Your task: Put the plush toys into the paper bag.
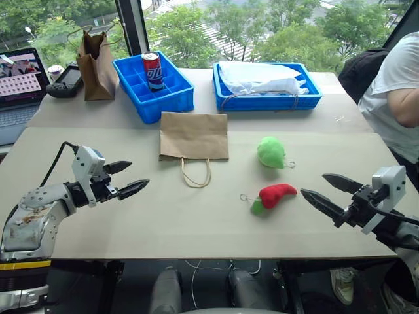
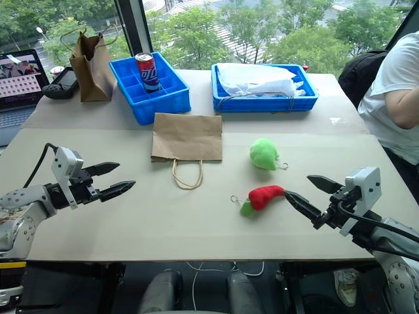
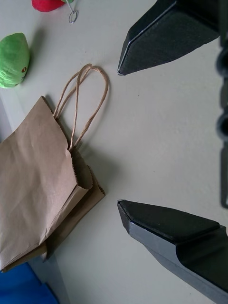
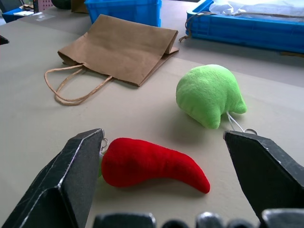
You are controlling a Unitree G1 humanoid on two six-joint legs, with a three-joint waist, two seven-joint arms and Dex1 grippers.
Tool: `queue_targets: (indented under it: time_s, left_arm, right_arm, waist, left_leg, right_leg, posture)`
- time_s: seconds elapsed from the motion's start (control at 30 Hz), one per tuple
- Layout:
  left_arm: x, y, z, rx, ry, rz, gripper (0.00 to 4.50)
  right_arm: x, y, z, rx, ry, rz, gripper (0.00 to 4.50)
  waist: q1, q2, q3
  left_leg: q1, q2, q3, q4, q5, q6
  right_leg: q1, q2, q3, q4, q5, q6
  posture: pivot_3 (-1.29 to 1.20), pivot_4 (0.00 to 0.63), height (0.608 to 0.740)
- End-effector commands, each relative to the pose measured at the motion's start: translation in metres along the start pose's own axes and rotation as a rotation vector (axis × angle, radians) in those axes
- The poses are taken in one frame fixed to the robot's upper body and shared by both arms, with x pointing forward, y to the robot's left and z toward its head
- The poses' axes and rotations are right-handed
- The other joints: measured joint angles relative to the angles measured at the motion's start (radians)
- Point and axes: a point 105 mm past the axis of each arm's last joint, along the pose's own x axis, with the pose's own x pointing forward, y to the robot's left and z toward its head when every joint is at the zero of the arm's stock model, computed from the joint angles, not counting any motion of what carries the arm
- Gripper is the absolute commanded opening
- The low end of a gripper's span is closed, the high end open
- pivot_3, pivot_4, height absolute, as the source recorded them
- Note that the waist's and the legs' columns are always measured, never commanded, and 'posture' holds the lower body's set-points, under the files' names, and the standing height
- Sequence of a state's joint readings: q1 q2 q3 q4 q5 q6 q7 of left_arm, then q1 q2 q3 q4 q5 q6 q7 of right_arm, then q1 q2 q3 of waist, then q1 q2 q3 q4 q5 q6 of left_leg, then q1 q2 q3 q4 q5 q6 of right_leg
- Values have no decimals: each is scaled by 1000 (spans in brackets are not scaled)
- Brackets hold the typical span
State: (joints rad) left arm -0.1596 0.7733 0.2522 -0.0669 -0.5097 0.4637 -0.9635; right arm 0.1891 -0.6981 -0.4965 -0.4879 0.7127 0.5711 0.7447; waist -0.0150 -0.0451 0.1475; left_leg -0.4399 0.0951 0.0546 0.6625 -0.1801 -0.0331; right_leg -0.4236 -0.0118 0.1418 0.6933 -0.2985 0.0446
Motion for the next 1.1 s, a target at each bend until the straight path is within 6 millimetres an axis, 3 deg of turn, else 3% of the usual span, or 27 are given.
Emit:
queue_targets:
  time_s: [0.03,0.13,0.2,0.33,0.43,0.77,1.03,1.1]
  left_arm:
    - [3,-3,35,135,-64,-127,4500]
    - [13,-10,70,327,-49,-370,4500]
    - [24,-7,72,422,-5,-429,4500]
    - [56,-4,85,526,-18,-513,4500]
    - [76,-5,76,692,64,-584,4500]
    - [112,-14,45,948,205,-728,4500]
    - [131,-26,45,969,186,-736,4500]
    - [135,-25,44,955,200,-718,3982]
  right_arm:
    - [5,13,20,-38,11,114,4485]
    - [14,46,45,-60,62,329,4485]
    - [18,61,50,-61,82,396,4485]
    - [24,87,53,-53,110,474,4485]
    - [26,100,55,-39,102,480,4485]
    - [21,102,47,-12,88,338,4485]
    - [22,107,49,3,54,308,4485]
    - [23,106,50,4,50,302,4500]
  waist:
    - [-1,0,0]
    - [2,1,7]
    - [2,1,5]
    - [5,3,2]
    - [4,2,3]
    - [0,1,3]
    - [0,1,3]
    - [0,1,3]
  left_leg:
    - [0,0,0,0,0,0]
    - [-2,0,0,3,2,1]
    - [-2,0,0,3,3,1]
    - [-1,-2,0,3,1,3]
    - [-8,-2,-3,3,1,3]
    - [-12,-6,-10,5,0,6]
    - [-16,-9,-15,9,0,6]
    - [-18,-10,-16,11,0,6]
  right_leg:
    - [0,0,0,0,0,0]
    - [-3,0,0,4,1,-2]
    - [-1,0,-1,3,0,-7]
    - [2,0,0,0,0,0]
    - [-2,0,0,0,1,-1]
    - [-1,0,0,-1,3,-4]
    - [0,0,0,0,0,3]
    - [0,0,0,1,0,3]
  posture:
    - [0,150,685]
    - [0,150,685]
    - [0,150,685]
    - [0,150,685]
    - [0,150,685]
    - [0,150,685]
    - [0,150,685]
    - [0,150,685]
